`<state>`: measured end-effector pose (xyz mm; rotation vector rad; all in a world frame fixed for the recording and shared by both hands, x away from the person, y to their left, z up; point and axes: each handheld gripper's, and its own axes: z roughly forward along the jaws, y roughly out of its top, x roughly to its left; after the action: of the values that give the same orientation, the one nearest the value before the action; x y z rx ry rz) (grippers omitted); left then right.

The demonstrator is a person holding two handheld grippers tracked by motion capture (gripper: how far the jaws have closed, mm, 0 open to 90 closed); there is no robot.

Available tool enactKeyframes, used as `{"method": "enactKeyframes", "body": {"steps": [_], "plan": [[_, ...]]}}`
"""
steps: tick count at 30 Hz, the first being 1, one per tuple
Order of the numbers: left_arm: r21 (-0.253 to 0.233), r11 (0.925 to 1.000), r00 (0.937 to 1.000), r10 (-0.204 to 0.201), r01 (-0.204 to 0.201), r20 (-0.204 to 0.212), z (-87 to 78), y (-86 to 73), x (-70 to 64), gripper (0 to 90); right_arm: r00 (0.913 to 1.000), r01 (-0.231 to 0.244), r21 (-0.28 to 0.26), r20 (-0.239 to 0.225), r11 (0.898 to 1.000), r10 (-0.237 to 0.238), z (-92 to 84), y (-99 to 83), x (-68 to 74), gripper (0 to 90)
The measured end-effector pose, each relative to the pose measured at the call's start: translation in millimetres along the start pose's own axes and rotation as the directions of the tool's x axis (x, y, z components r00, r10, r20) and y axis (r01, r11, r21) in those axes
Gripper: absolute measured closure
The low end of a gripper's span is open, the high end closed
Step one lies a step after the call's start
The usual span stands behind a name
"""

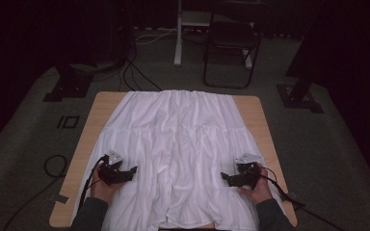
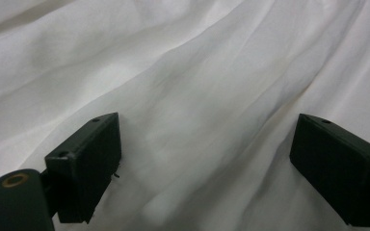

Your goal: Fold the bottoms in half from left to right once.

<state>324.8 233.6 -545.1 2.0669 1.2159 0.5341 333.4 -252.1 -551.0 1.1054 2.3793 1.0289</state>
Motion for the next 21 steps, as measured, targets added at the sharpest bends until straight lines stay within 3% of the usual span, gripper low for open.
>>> {"method": "enactKeyframes", "body": {"steps": [8,10,14,16,19,21], "plan": [[-0.003,0.9998,0.9996,-0.021,0.021,-0.021,1.1,1.4,-1.8,26.2,0.9999,0.01,0.0,-0.011,1.0,-0.01,0.8,0.7,-0.5,10.2],[-0.006,0.9998,0.9996,-0.018,0.018,-0.019,-1.1,2.0,-0.1,35.1,0.9999,0.01,0.0,-0.009,1.0,-0.01,0.7,0.6,-0.5,10.4],[-0.064,0.9979,0.9991,-0.015,0.012,-0.041,-21.6,6.0,6.9,38.7,0.9999,0.008,0.0,-0.007,1.0,-0.008,0.7,0.5,-0.3,10.5],[-0.078,0.9965,0.9982,-0.033,0.029,-0.051,-35.2,5.0,15.9,38.8,1.0,0.006,0.0,-0.005,1.0,-0.006,0.4,0.3,0.0,10.7],[-0.067,0.9958,0.9914,-0.07,0.063,-0.111,-50.1,-5.9,35.0,38.8,1.0,0.003,0.0,-0.001,1.0,-0.003,-0.2,-0.1,0.4,10.9],[-0.063,0.9899,0.9808,-0.135,0.127,-0.141,-57.2,-17.3,50.0,37.0,1.0,0.001,-0.002,0.0,1.0,-0.001,-0.2,-0.4,0.6,10.9]]}}
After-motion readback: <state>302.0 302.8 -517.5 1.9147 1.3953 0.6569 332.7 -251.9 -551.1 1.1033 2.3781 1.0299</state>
